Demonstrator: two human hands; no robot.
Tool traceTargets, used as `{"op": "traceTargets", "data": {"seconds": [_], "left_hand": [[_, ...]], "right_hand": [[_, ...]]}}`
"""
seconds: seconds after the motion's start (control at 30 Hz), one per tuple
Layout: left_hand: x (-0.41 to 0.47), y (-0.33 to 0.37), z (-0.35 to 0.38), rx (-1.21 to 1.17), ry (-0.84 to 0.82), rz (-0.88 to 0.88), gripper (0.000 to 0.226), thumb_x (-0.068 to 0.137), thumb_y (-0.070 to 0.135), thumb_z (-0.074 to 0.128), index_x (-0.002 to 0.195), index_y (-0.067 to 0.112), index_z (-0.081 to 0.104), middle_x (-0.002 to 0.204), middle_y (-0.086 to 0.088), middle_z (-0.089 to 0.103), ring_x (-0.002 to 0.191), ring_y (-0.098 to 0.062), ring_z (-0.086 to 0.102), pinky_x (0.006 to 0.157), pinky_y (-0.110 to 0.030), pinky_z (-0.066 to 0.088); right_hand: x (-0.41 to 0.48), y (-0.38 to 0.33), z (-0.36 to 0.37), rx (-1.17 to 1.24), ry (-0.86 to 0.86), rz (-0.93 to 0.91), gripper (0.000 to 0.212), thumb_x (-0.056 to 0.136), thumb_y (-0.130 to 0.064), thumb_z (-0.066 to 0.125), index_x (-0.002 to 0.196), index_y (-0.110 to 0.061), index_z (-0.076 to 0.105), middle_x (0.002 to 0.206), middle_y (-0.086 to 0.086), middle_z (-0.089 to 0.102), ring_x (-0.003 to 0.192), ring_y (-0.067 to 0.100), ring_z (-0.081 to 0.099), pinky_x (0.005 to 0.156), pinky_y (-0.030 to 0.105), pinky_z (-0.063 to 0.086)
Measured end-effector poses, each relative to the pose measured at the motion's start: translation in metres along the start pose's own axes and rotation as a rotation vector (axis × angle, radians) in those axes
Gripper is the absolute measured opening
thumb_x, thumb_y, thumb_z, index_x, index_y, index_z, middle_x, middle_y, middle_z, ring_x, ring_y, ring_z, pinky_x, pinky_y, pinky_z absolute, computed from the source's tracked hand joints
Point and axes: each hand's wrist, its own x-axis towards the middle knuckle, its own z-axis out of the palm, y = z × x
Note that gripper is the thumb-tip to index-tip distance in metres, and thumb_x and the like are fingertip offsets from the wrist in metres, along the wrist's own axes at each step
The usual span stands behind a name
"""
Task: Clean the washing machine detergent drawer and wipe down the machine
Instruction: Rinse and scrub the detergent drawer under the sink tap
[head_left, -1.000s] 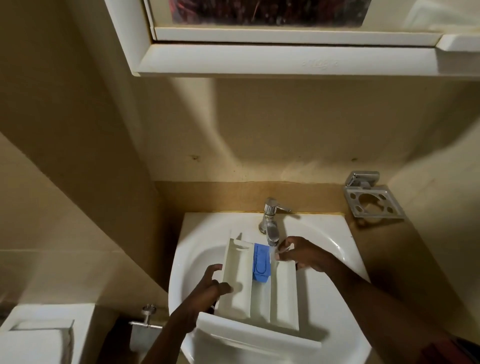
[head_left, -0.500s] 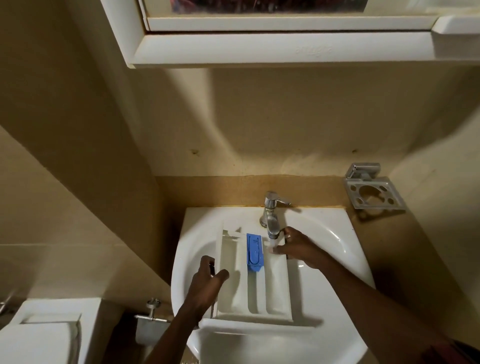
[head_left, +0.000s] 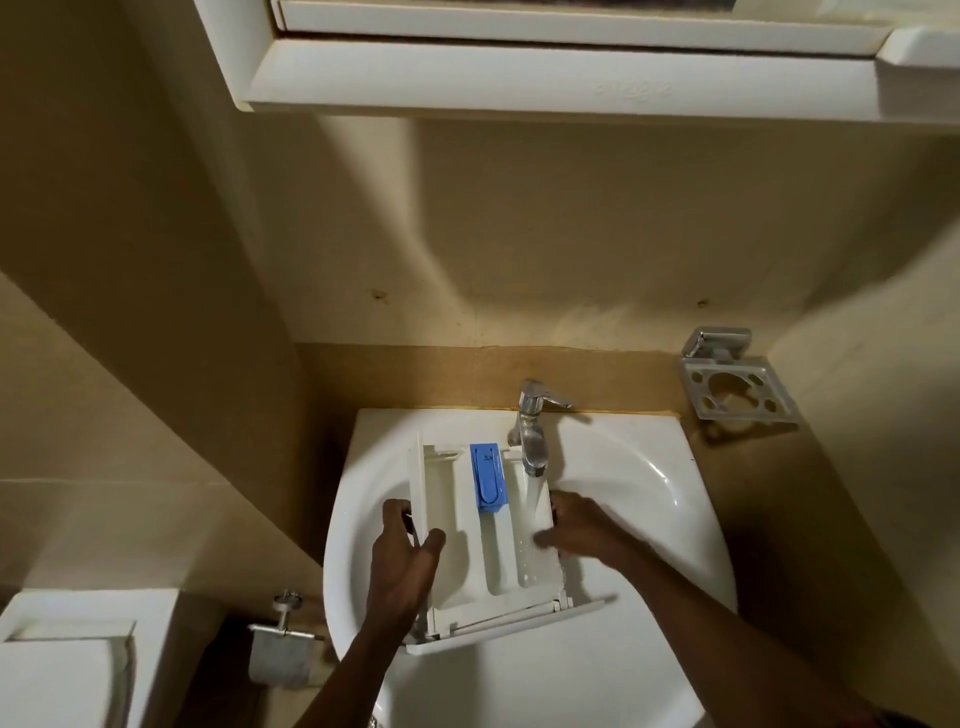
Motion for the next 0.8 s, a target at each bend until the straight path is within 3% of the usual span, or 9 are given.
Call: {"op": "traceTargets", "data": {"seconds": [0.07, 0.13, 0.23, 0.37, 0.47, 0.57, 0.67, 0.8], "left_hand": [[0.001, 0.001, -0.001, 0.001, 0.003, 0.020, 0.031, 0.088, 0.010, 0.063, 0.113, 0.014, 0.046, 0.091, -0.003, 0.062, 0.081, -0.020, 0.061, 0.070, -0.038, 0.052], [0.003, 0.003, -0.002, 0.023, -0.010, 0.043, 0.032, 0.086, 0.015, 0.064, 0.112, 0.016, 0.046, 0.093, -0.003, 0.063, 0.081, -0.020, 0.062, 0.069, -0.037, 0.053], [0.007, 0.006, -0.003, 0.073, -0.011, 0.082, 0.034, 0.086, 0.011, 0.065, 0.113, 0.017, 0.045, 0.095, 0.001, 0.064, 0.081, -0.016, 0.062, 0.062, -0.027, 0.048], [0.011, 0.007, -0.009, 0.123, -0.039, 0.100, 0.033, 0.087, 0.012, 0.066, 0.111, 0.018, 0.045, 0.093, 0.007, 0.064, 0.081, -0.013, 0.064, 0.065, -0.027, 0.050], [0.012, 0.005, -0.012, 0.121, -0.045, 0.070, 0.031, 0.087, 0.011, 0.065, 0.111, 0.017, 0.046, 0.091, 0.003, 0.064, 0.082, -0.015, 0.063, 0.067, -0.030, 0.051], [0.013, 0.005, -0.012, 0.118, -0.053, 0.064, 0.029, 0.088, 0.011, 0.064, 0.111, 0.016, 0.047, 0.094, -0.001, 0.065, 0.083, -0.017, 0.063, 0.065, -0.029, 0.049], [0.015, 0.003, -0.013, 0.115, -0.060, 0.062, 0.027, 0.088, 0.012, 0.063, 0.110, 0.017, 0.048, 0.094, -0.001, 0.065, 0.083, -0.018, 0.065, 0.067, -0.032, 0.053], [0.014, 0.003, -0.012, 0.118, -0.087, 0.051, 0.028, 0.090, 0.014, 0.063, 0.111, 0.019, 0.046, 0.095, 0.001, 0.064, 0.086, -0.019, 0.066, 0.074, -0.041, 0.059]], "right_hand": [[-0.010, 0.014, 0.014, 0.121, -0.192, 0.058, 0.036, 0.077, -0.018, 0.071, 0.110, -0.009, 0.062, 0.095, 0.008, 0.070, 0.075, 0.019, 0.065, 0.067, 0.031, 0.055], [-0.012, 0.021, 0.020, 0.165, -0.197, 0.095, 0.035, 0.072, -0.019, 0.072, 0.104, -0.007, 0.066, 0.086, 0.009, 0.071, 0.067, 0.019, 0.064, 0.064, 0.032, 0.055], [0.004, 0.011, 0.009, 0.209, 0.031, 0.107, 0.026, 0.066, -0.013, 0.079, 0.089, -0.006, 0.068, 0.076, 0.009, 0.071, 0.059, 0.018, 0.064, 0.061, 0.031, 0.056], [0.018, -0.018, -0.009, 0.396, 0.386, 0.050, 0.010, 0.081, -0.019, 0.071, 0.075, -0.011, 0.066, 0.074, 0.011, 0.069, 0.061, 0.022, 0.065, 0.065, 0.040, 0.060], [0.015, -0.021, 0.001, 0.314, 0.391, 0.039, 0.010, 0.085, -0.022, 0.063, 0.088, -0.012, 0.061, 0.081, 0.007, 0.065, 0.072, 0.025, 0.064, 0.065, 0.038, 0.058], [0.000, -0.009, 0.026, 0.235, 0.278, -0.024, 0.039, 0.084, -0.027, 0.068, 0.114, -0.020, 0.044, 0.093, -0.001, 0.061, 0.079, 0.016, 0.058, 0.059, 0.022, 0.043], [-0.004, 0.001, 0.038, 0.222, 0.231, -0.063, 0.058, 0.076, -0.027, 0.075, 0.122, -0.022, 0.041, 0.104, -0.002, 0.062, 0.091, 0.018, 0.059, 0.070, 0.021, 0.042], [0.017, -0.011, 0.008, 0.213, 0.425, -0.018, 0.017, 0.073, -0.016, 0.074, 0.085, -0.009, 0.063, 0.077, 0.002, 0.064, 0.075, 0.023, 0.060, 0.057, 0.025, 0.045]]}}
